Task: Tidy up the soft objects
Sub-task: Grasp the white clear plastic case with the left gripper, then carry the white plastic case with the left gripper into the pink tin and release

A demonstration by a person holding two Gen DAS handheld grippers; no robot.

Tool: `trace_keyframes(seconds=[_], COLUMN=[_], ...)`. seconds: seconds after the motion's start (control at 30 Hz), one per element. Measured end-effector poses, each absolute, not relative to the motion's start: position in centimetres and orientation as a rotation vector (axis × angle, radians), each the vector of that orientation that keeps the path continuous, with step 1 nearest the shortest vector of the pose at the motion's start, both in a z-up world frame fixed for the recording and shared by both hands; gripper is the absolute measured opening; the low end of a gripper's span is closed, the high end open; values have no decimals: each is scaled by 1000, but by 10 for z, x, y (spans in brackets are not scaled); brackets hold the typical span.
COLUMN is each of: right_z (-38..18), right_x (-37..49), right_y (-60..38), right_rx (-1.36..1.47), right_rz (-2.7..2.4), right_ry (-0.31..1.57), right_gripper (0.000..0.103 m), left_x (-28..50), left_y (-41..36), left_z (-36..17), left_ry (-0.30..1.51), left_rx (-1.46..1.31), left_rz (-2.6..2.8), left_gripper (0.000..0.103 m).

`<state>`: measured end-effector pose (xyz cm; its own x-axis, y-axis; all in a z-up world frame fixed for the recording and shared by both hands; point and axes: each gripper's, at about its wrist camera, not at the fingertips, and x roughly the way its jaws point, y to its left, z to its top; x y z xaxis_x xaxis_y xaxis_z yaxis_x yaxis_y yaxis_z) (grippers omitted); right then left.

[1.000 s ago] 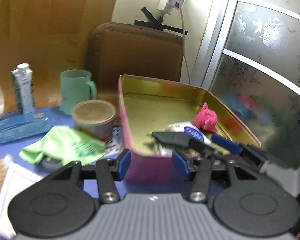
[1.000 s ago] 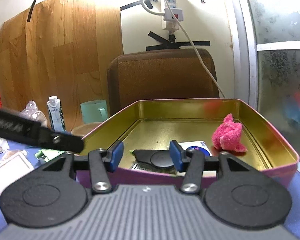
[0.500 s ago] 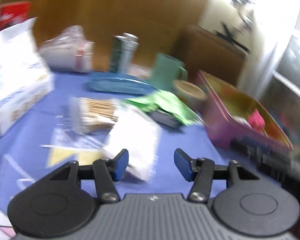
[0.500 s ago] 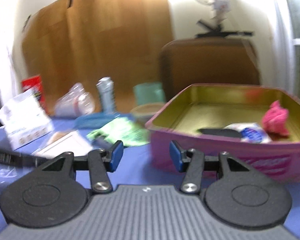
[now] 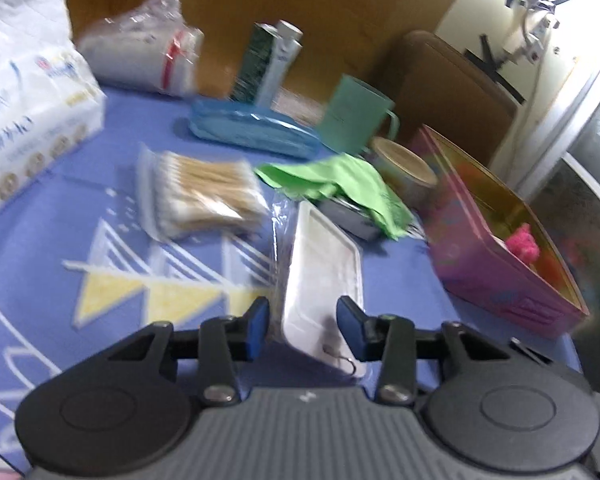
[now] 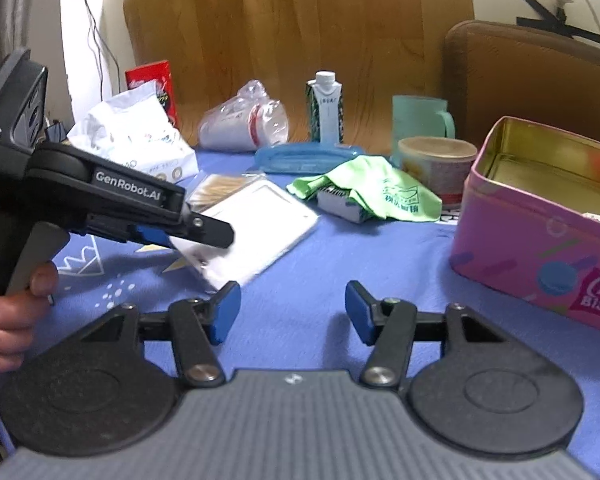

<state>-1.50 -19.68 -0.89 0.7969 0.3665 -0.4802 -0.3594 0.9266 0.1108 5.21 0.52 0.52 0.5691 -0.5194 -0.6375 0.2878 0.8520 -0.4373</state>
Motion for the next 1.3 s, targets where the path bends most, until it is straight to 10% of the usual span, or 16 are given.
trace_keyframes(seconds=[0.37,0.53,0.8,1.3], right_z=[-15,-16,-15,33], right_x=[-23,-25,-29,-50], right_y=[-187,-186,-185,-266], right_rx=[-77,-95,-119,-67], right_rz=[448,443,439,167], right_ry=[568,568,554,261], right_gripper=[82,82,67,66], left_x=[31,33,26,46], left_y=[-7,-6,-29,-153], left_z=[-3,14,11,87], left_ry=[930,860,871,680], left_rx=[-401,-335,-259,-111], left_rz=[-626,-567,-596,-835], left_gripper=[34,44,25,25])
